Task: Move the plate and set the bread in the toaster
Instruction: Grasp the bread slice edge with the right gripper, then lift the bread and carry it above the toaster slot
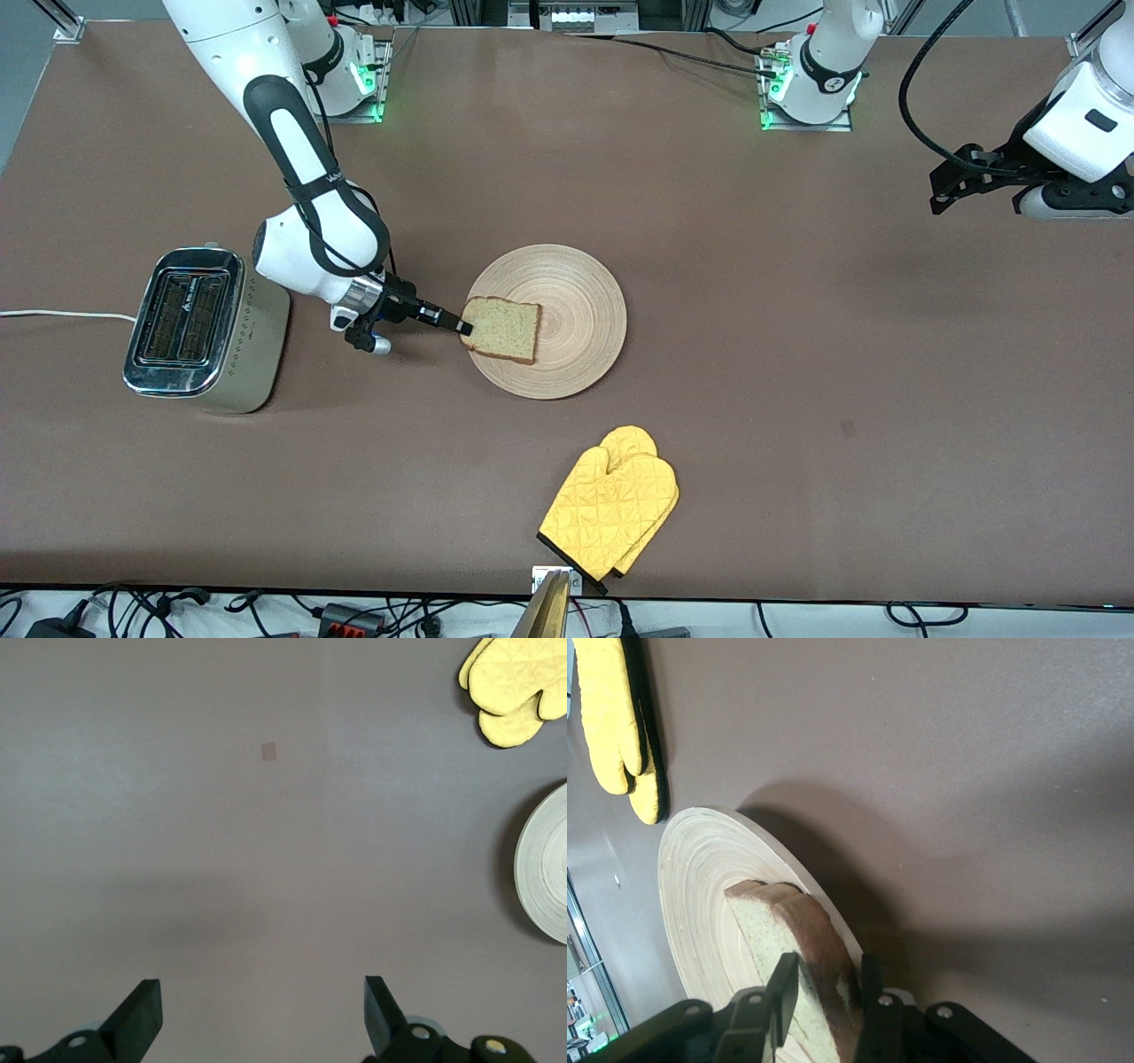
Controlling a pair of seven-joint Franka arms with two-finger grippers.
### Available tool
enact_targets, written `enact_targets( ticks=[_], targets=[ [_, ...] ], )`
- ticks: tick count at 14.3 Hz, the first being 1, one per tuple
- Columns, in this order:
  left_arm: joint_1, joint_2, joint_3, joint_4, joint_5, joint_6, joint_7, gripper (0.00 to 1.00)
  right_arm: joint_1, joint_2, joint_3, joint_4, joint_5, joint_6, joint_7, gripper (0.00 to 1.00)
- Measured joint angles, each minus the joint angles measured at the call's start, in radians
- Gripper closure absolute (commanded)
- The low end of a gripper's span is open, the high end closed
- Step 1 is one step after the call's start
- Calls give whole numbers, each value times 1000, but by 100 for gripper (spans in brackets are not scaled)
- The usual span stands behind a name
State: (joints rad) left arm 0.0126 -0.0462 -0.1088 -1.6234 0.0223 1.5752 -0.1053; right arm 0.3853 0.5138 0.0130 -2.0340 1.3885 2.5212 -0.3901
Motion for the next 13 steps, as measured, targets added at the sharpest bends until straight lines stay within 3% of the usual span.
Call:
enact_targets(
  ticks=[2, 5, 13],
  targets=[
    [-1, -13, 0, -22, 0, 15, 0, 0, 0, 0, 0, 0, 0, 0, 0, 86],
    [-2, -18, -2, -37, 0, 16, 0, 0, 0, 0, 0, 0, 0, 0, -1, 100],
    [-4, -11, -12, -44, 0, 22, 0, 0, -13, -2, -6, 22, -3, 0, -1, 100]
  ],
)
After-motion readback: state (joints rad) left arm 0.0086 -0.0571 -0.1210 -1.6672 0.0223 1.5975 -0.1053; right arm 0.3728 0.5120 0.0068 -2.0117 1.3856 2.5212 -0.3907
